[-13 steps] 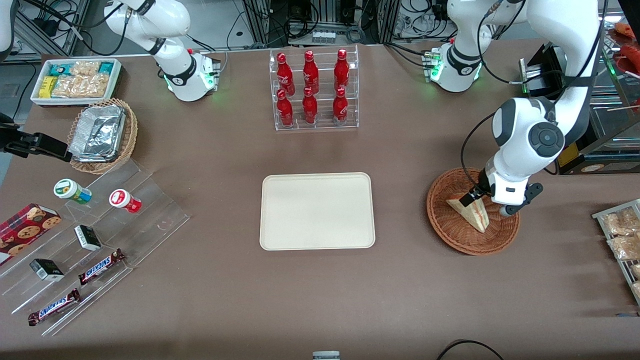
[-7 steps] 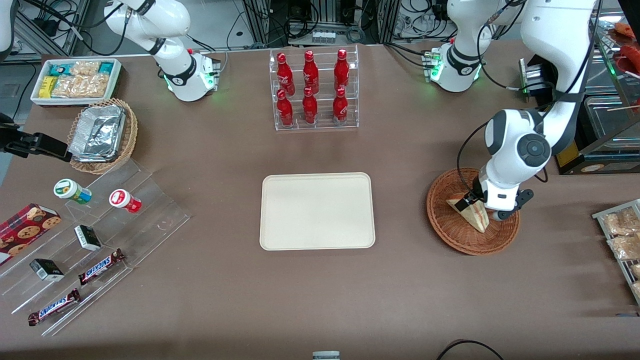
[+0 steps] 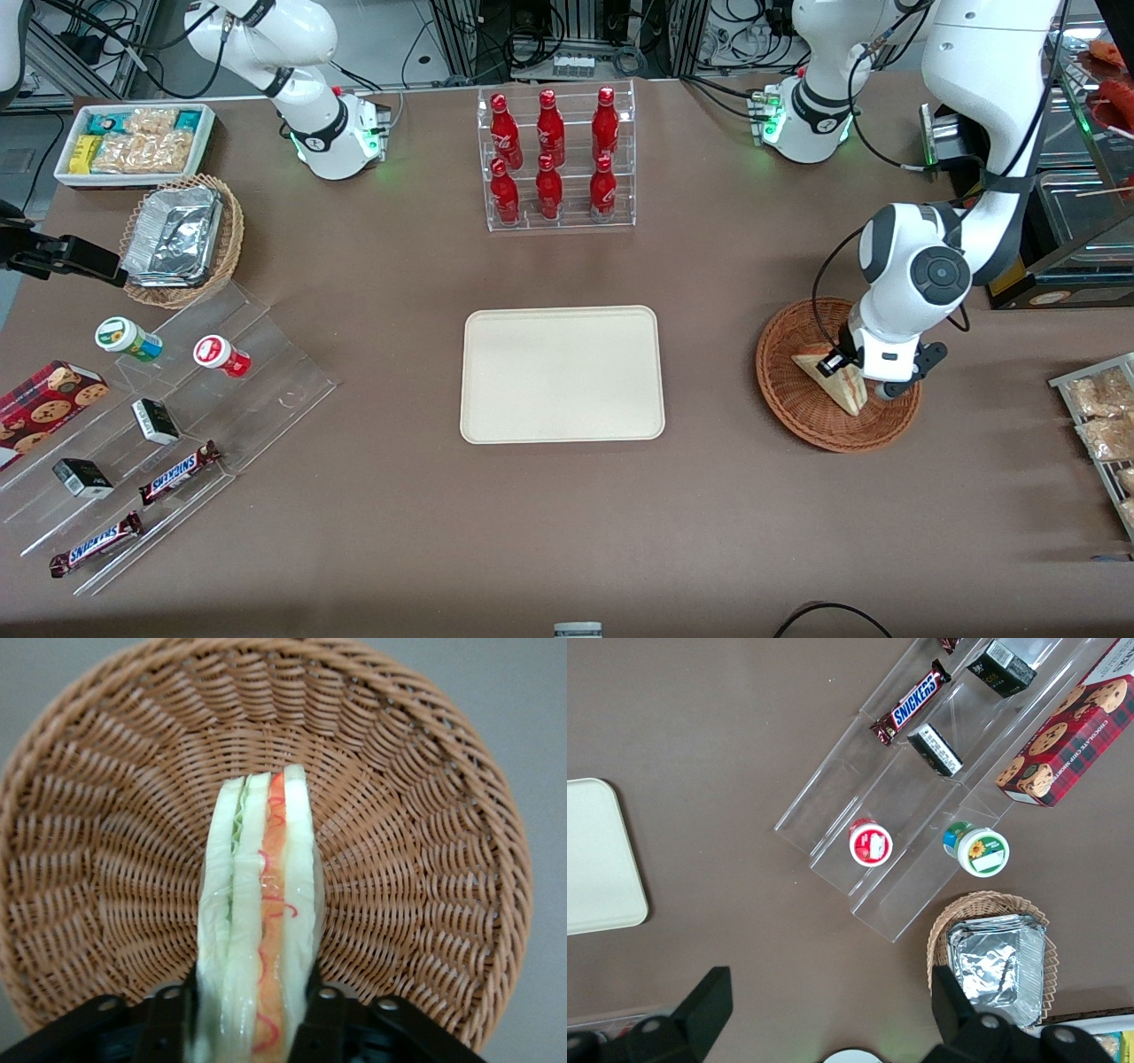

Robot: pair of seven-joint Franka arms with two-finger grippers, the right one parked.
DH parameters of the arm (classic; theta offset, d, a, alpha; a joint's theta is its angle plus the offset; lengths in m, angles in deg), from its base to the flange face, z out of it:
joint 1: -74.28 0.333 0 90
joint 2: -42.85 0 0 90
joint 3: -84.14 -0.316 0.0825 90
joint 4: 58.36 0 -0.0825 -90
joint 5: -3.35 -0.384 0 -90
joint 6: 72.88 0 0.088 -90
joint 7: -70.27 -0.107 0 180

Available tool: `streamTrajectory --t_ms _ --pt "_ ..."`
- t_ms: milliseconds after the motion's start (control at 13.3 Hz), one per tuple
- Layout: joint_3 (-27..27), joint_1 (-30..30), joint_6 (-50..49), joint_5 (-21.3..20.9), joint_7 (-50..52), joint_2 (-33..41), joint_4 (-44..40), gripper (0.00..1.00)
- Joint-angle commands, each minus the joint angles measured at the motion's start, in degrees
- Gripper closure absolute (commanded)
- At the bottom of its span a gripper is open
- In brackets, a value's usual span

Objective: Place sandwich from basket to tray
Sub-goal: 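Lift the sandwich and carry it over the cream tray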

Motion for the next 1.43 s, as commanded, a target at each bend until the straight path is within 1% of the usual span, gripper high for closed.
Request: streamTrajectory --t_ms 0,225,375,525,675,825,1125,1350 --pt "0.5 -0.5 -10.2 -2.7 1.7 3.5 -4.2 0.99" --pt "1.1 -4.7 -22.8 -2.7 2.0 5.7 -11.0 0.99" --pt "1.2 -10.7 -29.4 -2.2 3.2 5.2 -16.9 0.99" --pt "1.2 -17.1 -32.3 -1.8 3.6 2.4 -22.5 0.99" --pt "1.2 -23.1 -31.6 -2.4 4.4 -1.4 -26.1 0.99" --pt "1.2 -28.0 -31.4 -2.2 4.3 -7.8 -33.1 0.99" --pt "1.3 -34.1 -30.0 -1.9 3.8 -19.5 -44.6 0.98" --pt "1.3 -37.4 -23.3 -1.9 4.2 -23.9 -46.5 1.00"
